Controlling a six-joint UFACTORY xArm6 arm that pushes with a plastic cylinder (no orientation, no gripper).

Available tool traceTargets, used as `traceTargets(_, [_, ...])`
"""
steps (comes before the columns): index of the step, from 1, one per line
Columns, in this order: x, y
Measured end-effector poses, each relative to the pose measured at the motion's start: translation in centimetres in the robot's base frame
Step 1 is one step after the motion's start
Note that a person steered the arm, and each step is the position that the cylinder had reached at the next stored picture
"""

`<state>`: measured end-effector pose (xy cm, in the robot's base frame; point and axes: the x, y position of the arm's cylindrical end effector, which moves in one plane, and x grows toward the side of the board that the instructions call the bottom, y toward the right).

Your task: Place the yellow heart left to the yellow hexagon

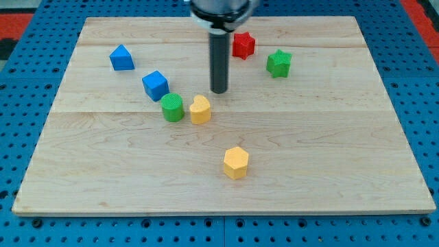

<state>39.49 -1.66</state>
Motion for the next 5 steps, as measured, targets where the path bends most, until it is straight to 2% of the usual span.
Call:
traceTargets(1, [0.4,-4.4])
traceTargets(2, [1.8,-2.5])
traceTargets(3, [-1.1,-1.3])
traceTargets(4, [0.1,4.3])
traceTargets(5, [0.3,0.8])
